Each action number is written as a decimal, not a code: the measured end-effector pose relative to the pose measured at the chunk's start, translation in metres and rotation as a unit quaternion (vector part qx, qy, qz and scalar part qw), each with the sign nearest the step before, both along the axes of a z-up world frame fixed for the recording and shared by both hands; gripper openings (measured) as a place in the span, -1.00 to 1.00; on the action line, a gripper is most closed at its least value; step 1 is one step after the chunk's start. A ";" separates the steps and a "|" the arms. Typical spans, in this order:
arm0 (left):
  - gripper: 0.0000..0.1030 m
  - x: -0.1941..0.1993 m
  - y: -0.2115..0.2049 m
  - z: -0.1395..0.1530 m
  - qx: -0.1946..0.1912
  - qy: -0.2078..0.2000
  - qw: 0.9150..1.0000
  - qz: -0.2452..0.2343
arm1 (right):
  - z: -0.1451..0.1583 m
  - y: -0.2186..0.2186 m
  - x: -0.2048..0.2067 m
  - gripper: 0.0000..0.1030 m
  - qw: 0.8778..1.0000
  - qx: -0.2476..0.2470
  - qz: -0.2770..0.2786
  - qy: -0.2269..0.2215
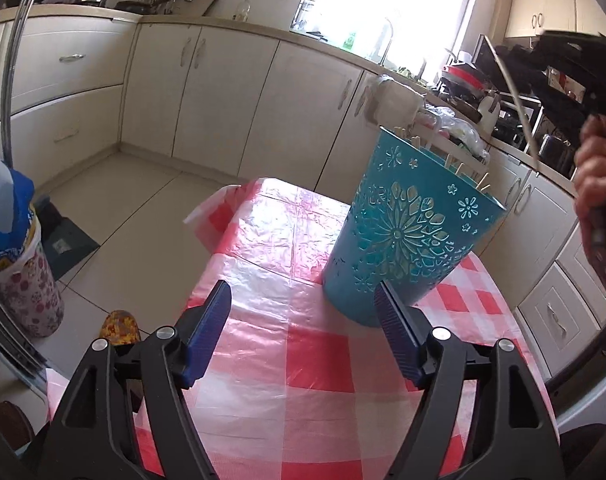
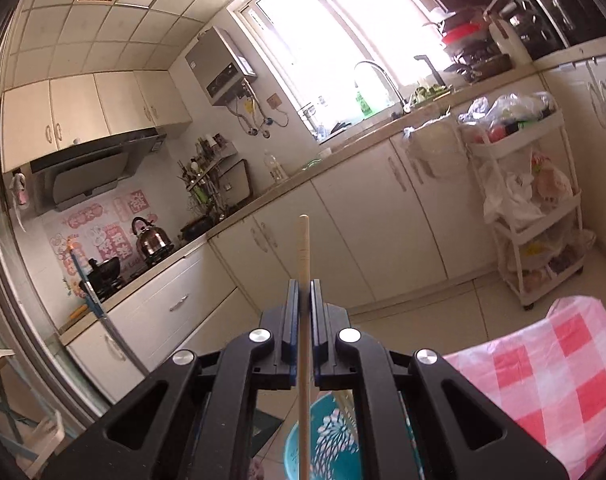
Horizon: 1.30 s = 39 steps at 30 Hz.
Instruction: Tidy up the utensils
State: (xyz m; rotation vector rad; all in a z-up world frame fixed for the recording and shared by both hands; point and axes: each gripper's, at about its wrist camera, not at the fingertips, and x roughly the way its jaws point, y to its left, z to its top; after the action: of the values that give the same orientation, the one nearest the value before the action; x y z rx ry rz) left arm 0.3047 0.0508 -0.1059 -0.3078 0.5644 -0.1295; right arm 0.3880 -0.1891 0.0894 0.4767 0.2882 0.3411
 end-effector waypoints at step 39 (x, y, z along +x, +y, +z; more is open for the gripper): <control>0.85 -0.202 -0.044 0.108 0.169 0.082 0.982 -0.016 | -0.069 -0.005 -0.324 0.86 0.956 -0.173 -0.044 0.232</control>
State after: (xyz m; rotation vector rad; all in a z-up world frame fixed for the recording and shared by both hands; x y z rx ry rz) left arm 0.1029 0.0068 0.0023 0.0227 0.7425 -0.0374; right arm 0.0638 -0.1938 0.0207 0.2160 0.7670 0.0819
